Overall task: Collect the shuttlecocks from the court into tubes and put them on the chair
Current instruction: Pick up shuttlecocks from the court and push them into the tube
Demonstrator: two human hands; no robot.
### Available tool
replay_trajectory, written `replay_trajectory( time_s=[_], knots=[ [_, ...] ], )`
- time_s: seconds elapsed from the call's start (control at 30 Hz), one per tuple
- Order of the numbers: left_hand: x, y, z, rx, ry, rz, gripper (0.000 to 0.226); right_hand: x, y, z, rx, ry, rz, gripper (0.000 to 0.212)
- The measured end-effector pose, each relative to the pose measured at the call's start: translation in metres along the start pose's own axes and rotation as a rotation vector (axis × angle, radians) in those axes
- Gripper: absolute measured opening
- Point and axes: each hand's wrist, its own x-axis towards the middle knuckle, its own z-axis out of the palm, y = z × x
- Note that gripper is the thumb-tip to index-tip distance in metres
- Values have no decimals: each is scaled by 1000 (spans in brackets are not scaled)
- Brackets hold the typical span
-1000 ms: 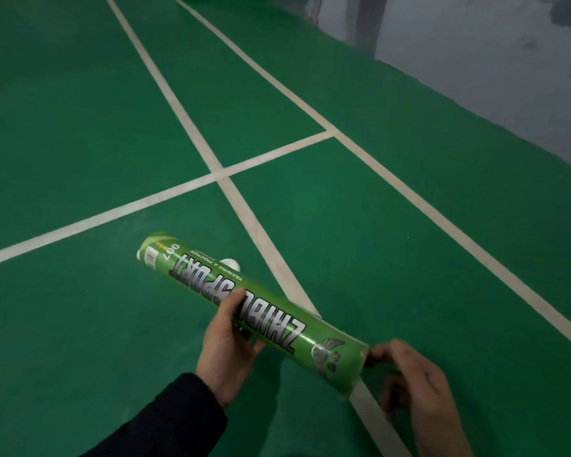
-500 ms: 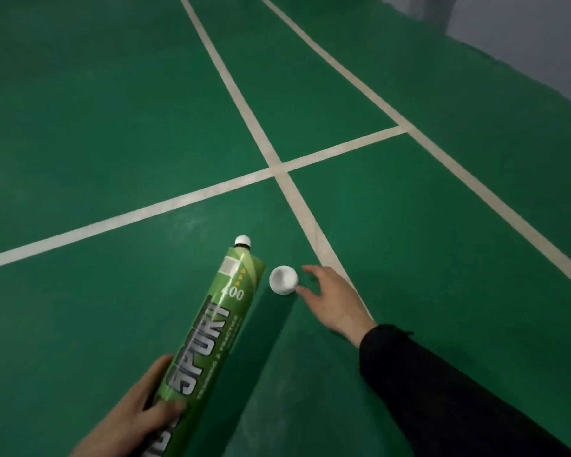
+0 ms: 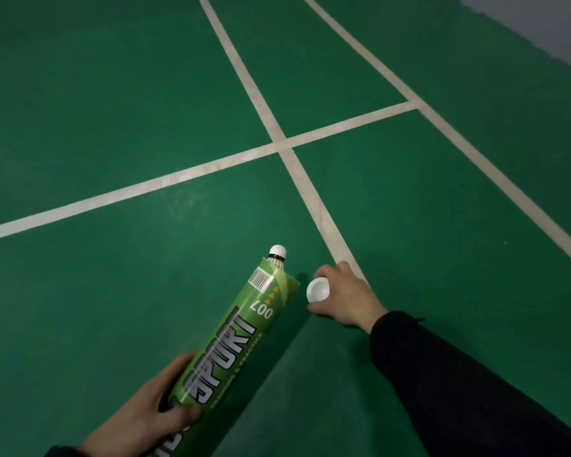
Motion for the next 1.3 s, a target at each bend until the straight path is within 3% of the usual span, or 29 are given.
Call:
replay_trajectory(
  time_s=[0.1,0.2,0.27,0.4,0.53,0.63,0.83,1.17,1.3],
  knots=[
    [4,1,11,-20,-90,8,107,-38,25,-24,644,177,127,26],
    [11,12,29,6,-205,37,115,-80,39,-58,953,544,117,7],
    [15,26,47,62,-308,82,112,-101,47,-77,893,593,44,9],
    [26,36,80,159,-440,122,93,-135,63,-87,729,403,-28,14],
    [31,42,99,208,-477,150,84,-166,87,-84,959,295,-57,17],
    [31,47,108,240,-449,149,76,-186,99,-82,925,236,-128,19],
    [30,60,124,263,-472,110,71,-206,105,-62,859,409,-104,24],
    [38,48,150,227,-524,50,70,-216,122,-30,1148,363,-13,19],
    [41,48,155,221,-515,40,70,-216,123,-13,1275,520,113,15]
  ],
)
